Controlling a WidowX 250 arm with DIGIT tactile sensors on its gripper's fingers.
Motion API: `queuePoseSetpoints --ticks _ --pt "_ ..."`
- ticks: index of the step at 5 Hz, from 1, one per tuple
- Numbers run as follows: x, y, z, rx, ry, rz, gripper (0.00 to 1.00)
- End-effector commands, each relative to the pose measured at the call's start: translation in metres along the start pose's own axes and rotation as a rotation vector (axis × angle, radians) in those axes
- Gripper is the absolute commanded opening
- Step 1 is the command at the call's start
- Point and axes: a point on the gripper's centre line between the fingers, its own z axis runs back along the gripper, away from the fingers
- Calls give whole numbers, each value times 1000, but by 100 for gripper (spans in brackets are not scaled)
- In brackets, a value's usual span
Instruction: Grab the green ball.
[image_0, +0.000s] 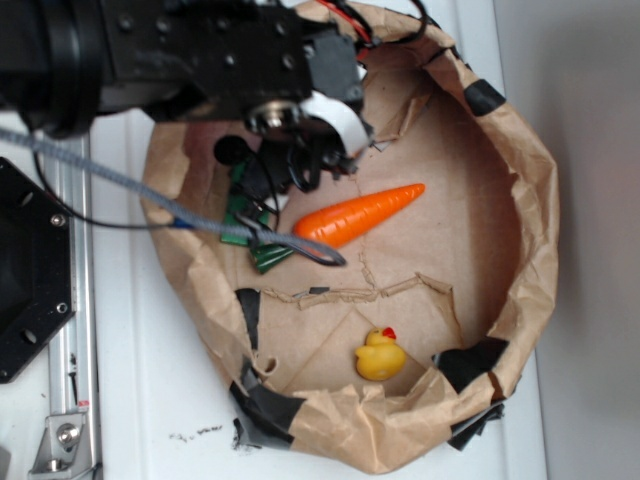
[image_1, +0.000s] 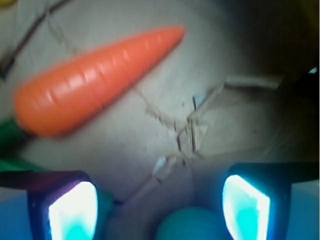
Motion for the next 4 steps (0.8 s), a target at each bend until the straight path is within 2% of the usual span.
queuePoseSetpoints --ticks 1,3,4 --pt "-19 17 10 26 -25 -15 100" --pt "-37 17 2 20 77 -48 100" --pt "-32 17 -12 31 96 -49 100"
